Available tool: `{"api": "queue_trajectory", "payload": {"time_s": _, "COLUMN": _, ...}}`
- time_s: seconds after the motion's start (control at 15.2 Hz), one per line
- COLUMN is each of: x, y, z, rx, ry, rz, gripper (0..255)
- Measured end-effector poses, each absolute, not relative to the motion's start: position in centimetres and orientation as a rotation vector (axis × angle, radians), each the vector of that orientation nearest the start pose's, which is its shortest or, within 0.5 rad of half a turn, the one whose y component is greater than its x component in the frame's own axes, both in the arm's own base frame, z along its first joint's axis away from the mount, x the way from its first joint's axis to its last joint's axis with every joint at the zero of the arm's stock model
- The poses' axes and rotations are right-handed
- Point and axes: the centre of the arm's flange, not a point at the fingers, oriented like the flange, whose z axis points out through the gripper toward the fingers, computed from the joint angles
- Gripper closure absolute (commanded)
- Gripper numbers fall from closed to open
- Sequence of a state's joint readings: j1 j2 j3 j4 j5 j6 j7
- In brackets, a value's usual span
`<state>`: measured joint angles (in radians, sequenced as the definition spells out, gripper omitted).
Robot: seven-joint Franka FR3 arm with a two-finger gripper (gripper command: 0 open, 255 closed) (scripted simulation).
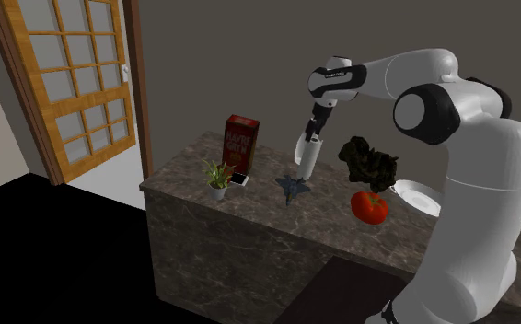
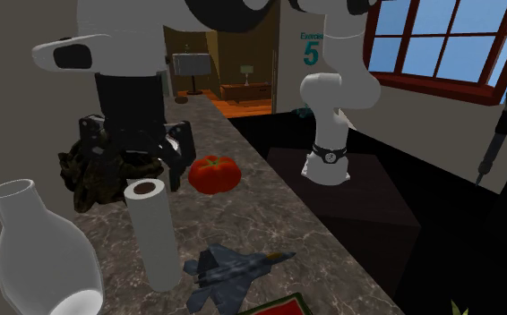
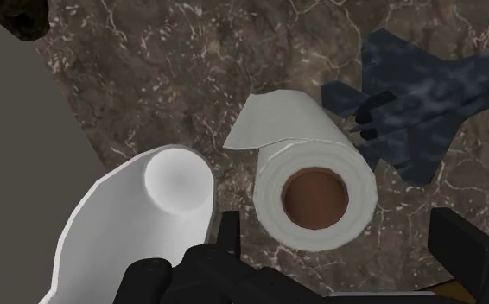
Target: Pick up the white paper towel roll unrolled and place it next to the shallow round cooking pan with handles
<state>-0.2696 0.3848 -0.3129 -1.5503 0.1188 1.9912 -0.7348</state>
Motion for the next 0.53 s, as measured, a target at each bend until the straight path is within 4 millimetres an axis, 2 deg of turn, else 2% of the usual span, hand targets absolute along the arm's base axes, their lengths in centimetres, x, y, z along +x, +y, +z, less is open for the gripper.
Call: {"api": "queue_trajectory", "payload": {"time_s": 0.53, "x": 58.8, "y": -35.0, "z": 40.6, "rx": -3.185, "ry": -0.214, "rz": -0.094, "gripper": 0}}
